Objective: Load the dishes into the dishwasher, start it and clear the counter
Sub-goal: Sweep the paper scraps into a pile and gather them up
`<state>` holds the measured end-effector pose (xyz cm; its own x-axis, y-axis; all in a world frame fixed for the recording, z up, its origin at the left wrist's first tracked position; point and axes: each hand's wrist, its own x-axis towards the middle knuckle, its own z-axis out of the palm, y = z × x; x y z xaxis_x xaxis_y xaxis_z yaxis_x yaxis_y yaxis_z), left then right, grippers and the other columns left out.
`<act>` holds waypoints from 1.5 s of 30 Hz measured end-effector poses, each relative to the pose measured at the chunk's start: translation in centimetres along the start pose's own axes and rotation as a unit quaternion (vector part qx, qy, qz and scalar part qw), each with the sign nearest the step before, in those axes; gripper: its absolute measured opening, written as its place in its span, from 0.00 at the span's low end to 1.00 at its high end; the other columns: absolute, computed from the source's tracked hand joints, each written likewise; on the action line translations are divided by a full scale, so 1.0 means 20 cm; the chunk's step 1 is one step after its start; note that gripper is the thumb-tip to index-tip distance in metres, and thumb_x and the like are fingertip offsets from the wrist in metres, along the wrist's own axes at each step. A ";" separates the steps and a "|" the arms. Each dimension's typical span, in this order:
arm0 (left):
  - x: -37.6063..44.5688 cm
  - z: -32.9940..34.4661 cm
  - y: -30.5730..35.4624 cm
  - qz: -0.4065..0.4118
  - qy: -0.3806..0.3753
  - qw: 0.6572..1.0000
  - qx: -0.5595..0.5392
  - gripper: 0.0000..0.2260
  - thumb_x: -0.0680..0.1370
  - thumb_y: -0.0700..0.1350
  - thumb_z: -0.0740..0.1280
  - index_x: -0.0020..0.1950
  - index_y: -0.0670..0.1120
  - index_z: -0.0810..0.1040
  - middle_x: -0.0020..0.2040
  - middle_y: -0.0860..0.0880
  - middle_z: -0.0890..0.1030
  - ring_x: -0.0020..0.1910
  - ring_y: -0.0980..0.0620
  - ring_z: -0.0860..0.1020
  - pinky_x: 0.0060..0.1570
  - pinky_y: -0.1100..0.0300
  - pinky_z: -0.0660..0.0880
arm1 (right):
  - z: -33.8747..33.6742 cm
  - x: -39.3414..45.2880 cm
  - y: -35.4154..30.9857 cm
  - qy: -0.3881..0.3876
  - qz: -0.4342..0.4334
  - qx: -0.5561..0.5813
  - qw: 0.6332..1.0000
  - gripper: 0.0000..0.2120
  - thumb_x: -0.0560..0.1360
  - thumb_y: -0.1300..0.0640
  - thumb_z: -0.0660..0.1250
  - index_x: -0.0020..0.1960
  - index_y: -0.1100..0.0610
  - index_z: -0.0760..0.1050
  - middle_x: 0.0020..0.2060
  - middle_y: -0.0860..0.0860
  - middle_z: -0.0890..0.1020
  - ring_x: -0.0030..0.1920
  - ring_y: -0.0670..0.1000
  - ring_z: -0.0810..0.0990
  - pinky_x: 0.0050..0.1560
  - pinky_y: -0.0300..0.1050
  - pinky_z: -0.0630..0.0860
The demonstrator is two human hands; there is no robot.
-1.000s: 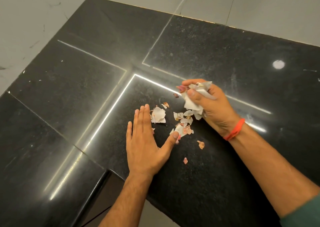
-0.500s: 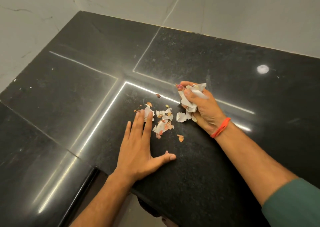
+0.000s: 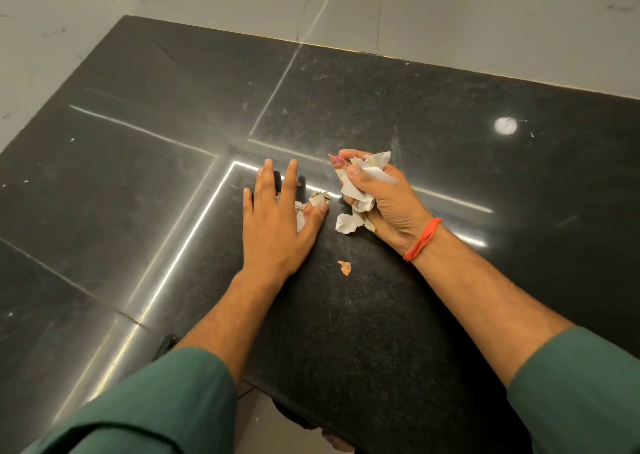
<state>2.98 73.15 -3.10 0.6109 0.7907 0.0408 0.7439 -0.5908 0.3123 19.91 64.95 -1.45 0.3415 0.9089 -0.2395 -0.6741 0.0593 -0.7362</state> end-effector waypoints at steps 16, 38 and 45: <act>-0.09 -0.09 -0.15 -0.077 0.062 0.991 -0.095 0.26 0.83 0.57 0.54 0.81 0.50 0.63 0.83 0.47 0.59 0.83 0.50 0.52 0.81 0.44 0.46 | 0.02 -0.01 -0.01 -0.005 0.003 0.036 0.999 0.09 0.81 0.68 0.61 0.58 0.62 0.77 0.47 0.50 0.86 0.42 0.43 0.83 0.36 0.37 0.78; 0.07 -0.06 -0.05 0.060 -0.045 0.992 -0.099 0.24 0.85 0.52 0.54 0.81 0.49 0.61 0.82 0.50 0.62 0.82 0.51 0.56 0.80 0.43 0.56 | 0.00 0.00 0.00 -0.022 0.013 0.063 0.998 0.10 0.82 0.66 0.61 0.59 0.60 0.77 0.51 0.53 0.85 0.48 0.48 0.82 0.44 0.42 0.81; -0.09 -0.04 0.09 0.198 -0.121 0.968 -0.099 0.26 0.84 0.50 0.52 0.82 0.45 0.61 0.83 0.50 0.58 0.82 0.56 0.52 0.81 0.50 0.53 | 0.01 -0.01 0.00 -0.019 0.000 0.072 0.997 0.10 0.82 0.68 0.59 0.60 0.62 0.75 0.48 0.51 0.84 0.40 0.44 0.81 0.38 0.37 0.78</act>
<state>2.97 70.85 -1.92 0.9009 0.4334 -0.0222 0.3867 -0.7785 0.4943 19.79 64.90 -1.34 0.3179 0.9238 -0.2135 -0.7620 0.1149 -0.6373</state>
